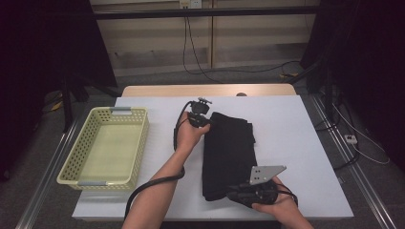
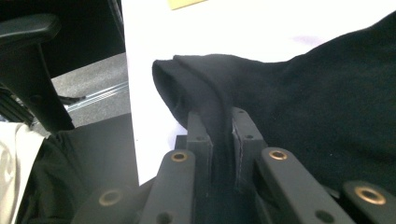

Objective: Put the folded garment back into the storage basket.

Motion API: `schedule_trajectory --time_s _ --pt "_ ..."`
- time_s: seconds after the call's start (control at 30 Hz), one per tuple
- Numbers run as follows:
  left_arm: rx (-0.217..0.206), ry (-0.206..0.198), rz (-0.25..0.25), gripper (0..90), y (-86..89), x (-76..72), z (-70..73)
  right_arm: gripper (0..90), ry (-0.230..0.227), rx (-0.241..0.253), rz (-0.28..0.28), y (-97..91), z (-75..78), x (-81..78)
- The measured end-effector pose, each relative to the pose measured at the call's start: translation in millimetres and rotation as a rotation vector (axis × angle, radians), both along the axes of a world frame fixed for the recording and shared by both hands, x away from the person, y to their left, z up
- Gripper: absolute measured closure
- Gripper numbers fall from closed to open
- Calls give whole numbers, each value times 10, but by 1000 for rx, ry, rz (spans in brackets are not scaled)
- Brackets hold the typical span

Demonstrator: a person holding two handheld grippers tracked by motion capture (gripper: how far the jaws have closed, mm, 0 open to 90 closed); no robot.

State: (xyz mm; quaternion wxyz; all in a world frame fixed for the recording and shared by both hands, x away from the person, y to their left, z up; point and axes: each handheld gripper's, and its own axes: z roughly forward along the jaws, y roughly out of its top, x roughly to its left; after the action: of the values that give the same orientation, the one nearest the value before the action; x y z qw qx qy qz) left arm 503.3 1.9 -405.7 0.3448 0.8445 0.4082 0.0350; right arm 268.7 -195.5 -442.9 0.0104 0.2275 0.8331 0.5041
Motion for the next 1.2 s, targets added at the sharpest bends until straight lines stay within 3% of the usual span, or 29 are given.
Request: schedule_trajectory --time_s 0.27,0.37,0.47,0.8,0.93,1.2 --pt "34 21 7 823 73 32 372 807 -44 50 -28 107 105 -4" --pt "66 32 17 824 119 43 464 807 -75 69 -45 202 177 6" --pt "76 52 42 825 172 51 529 807 -85 90 -52 245 211 13" --pt "128 50 80 827 310 82 777 808 -90 139 -32 540 277 95" --pt "139 61 75 827 368 84 847 808 -99 146 -9 705 304 114" --pt "165 55 87 828 481 71 979 809 -108 167 0 831 359 145"
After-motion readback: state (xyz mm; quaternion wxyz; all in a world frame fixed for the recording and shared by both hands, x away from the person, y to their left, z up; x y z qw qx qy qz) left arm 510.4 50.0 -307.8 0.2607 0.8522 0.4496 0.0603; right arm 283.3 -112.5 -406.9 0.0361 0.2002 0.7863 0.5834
